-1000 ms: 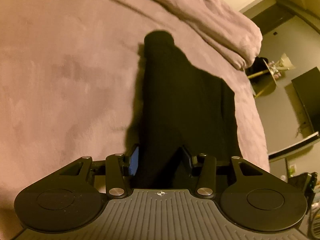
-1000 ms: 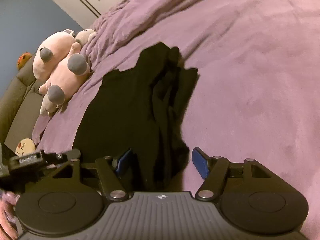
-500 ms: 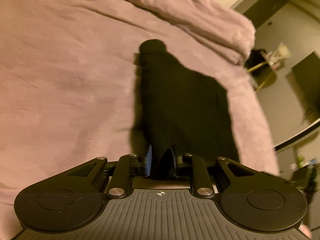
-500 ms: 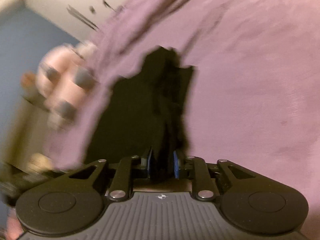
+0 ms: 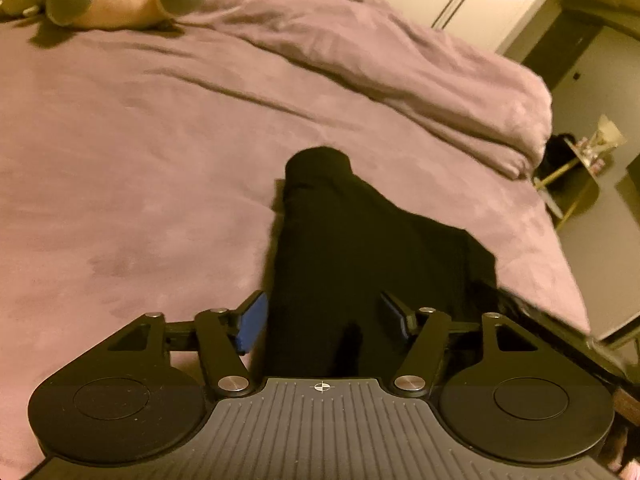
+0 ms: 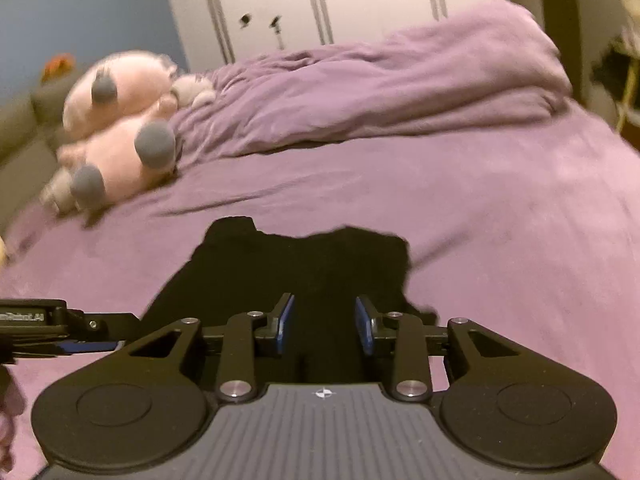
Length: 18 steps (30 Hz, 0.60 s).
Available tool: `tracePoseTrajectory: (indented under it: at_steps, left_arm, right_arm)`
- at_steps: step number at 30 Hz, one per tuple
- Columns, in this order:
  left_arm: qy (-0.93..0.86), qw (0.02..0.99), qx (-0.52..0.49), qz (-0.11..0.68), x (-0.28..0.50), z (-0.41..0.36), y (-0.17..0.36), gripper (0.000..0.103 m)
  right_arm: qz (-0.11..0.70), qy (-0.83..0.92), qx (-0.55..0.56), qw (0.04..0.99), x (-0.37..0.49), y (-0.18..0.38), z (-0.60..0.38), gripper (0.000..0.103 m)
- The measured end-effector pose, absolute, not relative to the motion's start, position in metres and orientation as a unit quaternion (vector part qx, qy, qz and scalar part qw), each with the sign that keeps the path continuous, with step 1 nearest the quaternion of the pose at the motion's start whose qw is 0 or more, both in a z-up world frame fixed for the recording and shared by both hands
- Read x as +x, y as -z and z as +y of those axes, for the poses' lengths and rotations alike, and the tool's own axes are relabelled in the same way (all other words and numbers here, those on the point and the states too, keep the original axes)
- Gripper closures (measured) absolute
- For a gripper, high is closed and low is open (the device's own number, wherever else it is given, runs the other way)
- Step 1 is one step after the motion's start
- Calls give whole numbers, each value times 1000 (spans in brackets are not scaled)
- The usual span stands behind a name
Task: Fold small clothes
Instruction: 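Open the right gripper and pull both grippers back from the shirt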
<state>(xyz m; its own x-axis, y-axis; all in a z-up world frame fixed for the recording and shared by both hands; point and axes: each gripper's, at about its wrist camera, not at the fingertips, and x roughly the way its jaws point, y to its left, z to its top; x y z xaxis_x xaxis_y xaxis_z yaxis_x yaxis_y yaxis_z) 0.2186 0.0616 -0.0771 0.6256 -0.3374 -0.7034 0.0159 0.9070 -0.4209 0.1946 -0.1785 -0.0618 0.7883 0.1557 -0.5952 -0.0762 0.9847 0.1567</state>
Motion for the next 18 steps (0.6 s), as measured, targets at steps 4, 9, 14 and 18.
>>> tracePoseTrajectory:
  at_steps: [4,9,14,18]
  left_arm:
    - [83,882,-151,440,231,47,98,28]
    - [87,892,-123,426,222,45,103,21]
    - [80,892,-108,431,184,56,87,19]
    - [75,887,-80,449,141,55,82,13]
  right_arm:
    - [304,-2,-37,952,226,83,-164,73]
    - [334,47,-20,941,236,113,-199,65]
    - [334,39,15,942,185,86,-208,61]
    - [370,19,78,926,119,76,-205,32]
